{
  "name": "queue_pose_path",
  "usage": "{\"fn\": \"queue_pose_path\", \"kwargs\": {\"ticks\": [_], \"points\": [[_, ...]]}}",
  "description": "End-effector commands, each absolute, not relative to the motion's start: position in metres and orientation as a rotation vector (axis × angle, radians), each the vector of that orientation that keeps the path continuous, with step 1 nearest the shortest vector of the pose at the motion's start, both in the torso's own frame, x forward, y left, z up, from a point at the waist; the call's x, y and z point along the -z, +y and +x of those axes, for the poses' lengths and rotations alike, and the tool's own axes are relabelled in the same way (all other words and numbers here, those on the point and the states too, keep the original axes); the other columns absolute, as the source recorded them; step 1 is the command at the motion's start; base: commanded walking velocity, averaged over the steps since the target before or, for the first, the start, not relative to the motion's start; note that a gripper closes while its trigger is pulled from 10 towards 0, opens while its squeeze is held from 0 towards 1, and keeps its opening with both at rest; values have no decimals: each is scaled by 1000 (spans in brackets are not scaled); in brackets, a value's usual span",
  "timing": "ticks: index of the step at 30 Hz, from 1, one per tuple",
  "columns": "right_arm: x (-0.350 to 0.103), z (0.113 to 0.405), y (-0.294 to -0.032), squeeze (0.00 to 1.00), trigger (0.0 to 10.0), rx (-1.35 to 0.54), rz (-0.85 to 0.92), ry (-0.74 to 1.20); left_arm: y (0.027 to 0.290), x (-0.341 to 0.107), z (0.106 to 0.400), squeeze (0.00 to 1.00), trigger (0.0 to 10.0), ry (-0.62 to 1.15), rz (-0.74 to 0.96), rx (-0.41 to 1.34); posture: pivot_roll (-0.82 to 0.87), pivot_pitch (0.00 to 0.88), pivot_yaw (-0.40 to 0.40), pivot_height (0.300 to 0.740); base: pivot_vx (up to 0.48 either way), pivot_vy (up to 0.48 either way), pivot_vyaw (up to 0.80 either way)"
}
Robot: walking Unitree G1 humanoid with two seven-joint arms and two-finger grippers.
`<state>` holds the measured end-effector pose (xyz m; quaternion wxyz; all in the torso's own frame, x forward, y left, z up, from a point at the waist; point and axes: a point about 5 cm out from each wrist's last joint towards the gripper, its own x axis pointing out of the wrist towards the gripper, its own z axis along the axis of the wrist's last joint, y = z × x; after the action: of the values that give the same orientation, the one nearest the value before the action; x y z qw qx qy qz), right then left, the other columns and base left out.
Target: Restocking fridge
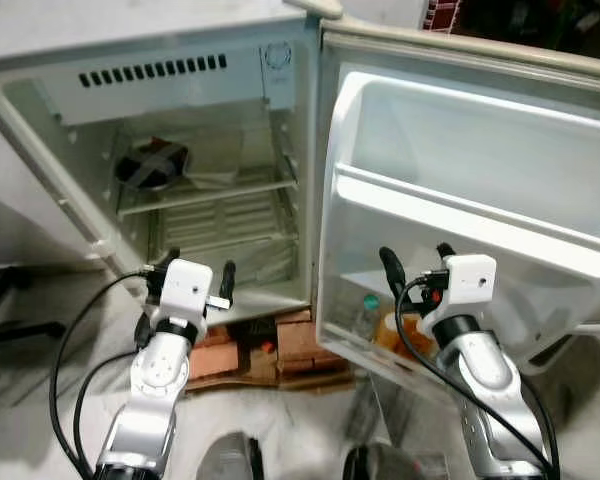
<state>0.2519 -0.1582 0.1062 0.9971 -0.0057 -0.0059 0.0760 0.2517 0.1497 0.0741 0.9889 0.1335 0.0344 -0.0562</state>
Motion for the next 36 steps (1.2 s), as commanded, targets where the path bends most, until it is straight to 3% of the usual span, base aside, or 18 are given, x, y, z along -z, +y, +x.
{"fn": "queue_pose_path", "kwargs": {"ticks": [1, 10, 25, 36], "points": [[-107, 250, -155, 0, 10000, -178, -24, -21, 149, -73, 251, 0, 10000, 72, 278, 115, -13, 40, 30, 740, -345, 0, 0], [-103, 247, -156, 0, 10000, -169, -34, -6, 148, -74, 257, 0, 10000, 69, 283, 117, -22, 25, 34, 740, -312, 0, 0], [-109, 258, -167, 0, 10000, -100, -8, -31, 143, -73, 259, 0, 10000, 76, 288, 146, -32, 21, 35, 740, 0, 0, 0], [-111, 259, -159, 0, 10000, -143, 45, -49, 142, -71, 260, 0, 10000, 84, 298, 149, -35, 22, 36, 740, 0, -447, 0]]}}
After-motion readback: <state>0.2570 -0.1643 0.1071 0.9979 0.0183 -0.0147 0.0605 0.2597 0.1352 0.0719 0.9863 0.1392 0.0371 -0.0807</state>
